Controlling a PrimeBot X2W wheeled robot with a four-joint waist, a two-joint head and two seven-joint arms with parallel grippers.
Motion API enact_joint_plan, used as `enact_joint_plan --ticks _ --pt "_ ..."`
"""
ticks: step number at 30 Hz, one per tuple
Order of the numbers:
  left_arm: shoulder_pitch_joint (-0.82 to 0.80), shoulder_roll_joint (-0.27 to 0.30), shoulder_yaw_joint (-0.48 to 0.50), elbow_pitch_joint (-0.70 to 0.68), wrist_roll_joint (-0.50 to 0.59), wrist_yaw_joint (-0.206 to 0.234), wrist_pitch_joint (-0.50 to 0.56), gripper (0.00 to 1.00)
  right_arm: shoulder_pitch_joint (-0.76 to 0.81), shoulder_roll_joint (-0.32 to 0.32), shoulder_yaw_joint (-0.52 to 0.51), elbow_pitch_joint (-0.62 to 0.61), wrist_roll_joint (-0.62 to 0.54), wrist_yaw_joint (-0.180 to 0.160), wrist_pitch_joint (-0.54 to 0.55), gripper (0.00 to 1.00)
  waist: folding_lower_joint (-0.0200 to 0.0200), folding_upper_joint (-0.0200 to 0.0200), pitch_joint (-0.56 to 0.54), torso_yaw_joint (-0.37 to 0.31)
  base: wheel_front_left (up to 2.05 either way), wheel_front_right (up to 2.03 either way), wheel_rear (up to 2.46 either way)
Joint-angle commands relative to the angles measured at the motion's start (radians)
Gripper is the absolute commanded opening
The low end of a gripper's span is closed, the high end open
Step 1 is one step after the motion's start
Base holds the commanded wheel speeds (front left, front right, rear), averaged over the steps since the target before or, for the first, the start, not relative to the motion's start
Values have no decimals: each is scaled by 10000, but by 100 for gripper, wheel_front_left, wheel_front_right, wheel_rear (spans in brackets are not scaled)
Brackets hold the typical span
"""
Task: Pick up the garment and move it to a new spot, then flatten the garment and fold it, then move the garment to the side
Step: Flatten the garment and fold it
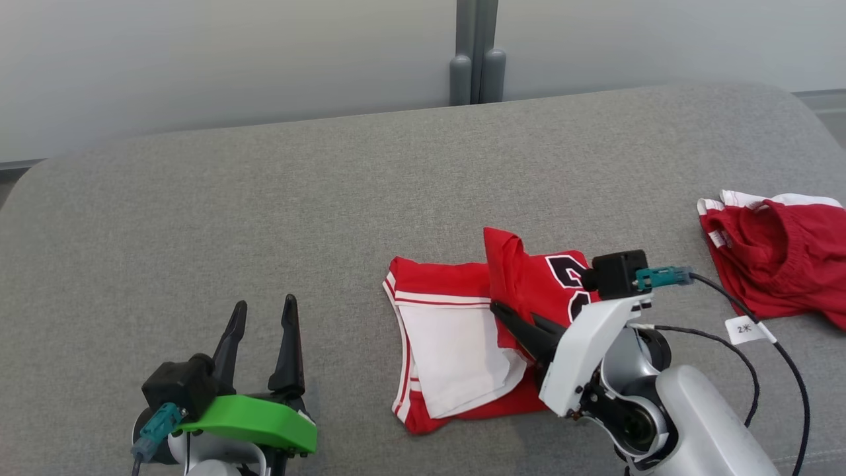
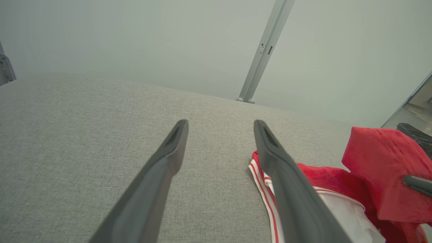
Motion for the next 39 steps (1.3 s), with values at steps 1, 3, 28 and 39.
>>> enact_joint_plan --ticks 1,3,28,39 --pt "-173 -47 11 48 -25 -62 -41 100 -177 81 150 233 -67 4 -137 0 0 0 30 153 0 0 0" --pt "-217 -71 -11 89 -26 -88 -44 100 -362 192 333 682 -116 4 -309 0 0 0 47 250 0 0 0" --pt "-634 -394 -210 637 30 -371 -140 100 -2773 387 2923 5573 1226 4 -2587 100 0 0 101 962 0 0 0" --pt "-335 -391 -176 642 39 -306 -177 100 -3214 384 3367 5272 1874 4 -3709 100 0 0 -155 720 0 0 0"
